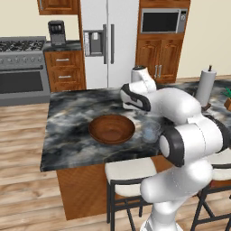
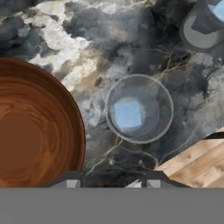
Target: There are four ice cubes in the ice bowl. Place two ice cubes in each glass of water.
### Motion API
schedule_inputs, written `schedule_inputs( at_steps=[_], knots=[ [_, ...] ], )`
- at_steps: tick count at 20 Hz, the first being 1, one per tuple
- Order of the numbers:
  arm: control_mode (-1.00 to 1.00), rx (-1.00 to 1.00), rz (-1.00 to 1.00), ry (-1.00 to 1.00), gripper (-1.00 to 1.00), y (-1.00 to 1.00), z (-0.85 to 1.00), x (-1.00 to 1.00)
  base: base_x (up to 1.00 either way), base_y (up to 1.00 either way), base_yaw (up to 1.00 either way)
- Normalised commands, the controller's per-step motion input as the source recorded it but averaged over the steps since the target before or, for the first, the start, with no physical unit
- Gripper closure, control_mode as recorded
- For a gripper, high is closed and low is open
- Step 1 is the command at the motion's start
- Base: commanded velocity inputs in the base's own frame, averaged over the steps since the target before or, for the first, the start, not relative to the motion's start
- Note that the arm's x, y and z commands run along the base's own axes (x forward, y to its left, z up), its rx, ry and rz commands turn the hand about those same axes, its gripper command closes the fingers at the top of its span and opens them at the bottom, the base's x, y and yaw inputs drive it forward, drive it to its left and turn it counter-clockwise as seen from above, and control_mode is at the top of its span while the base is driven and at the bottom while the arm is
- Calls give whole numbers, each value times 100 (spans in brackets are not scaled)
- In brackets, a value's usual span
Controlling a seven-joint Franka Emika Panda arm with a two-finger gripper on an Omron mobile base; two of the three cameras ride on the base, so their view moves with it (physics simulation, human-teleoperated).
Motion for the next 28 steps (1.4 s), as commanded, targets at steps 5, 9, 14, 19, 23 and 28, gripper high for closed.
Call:
schedule_inputs(
  at_steps=[5, 9, 14, 19, 23, 28],
  knots=[
    [-100, 3, -14, -12, 100, -78, 20, -72, 0, 0, 0],
    [-100, 0, -9, -5, 100, -49, 2, -44, 0, 0, 0],
    [-100, 1, 0, -10, 100, -1, -11, 0, 0, 0, 0],
    [-100, 4, 0, -11, 100, 0, -2, 3, 0, 0, 0],
    [-100, 1, 0, -1, 100, 0, 0, 4, 0, 0, 0],
    [-100, 0, 0, 1, 100, 0, 0, 0, 0, 0, 0]
  ],
)
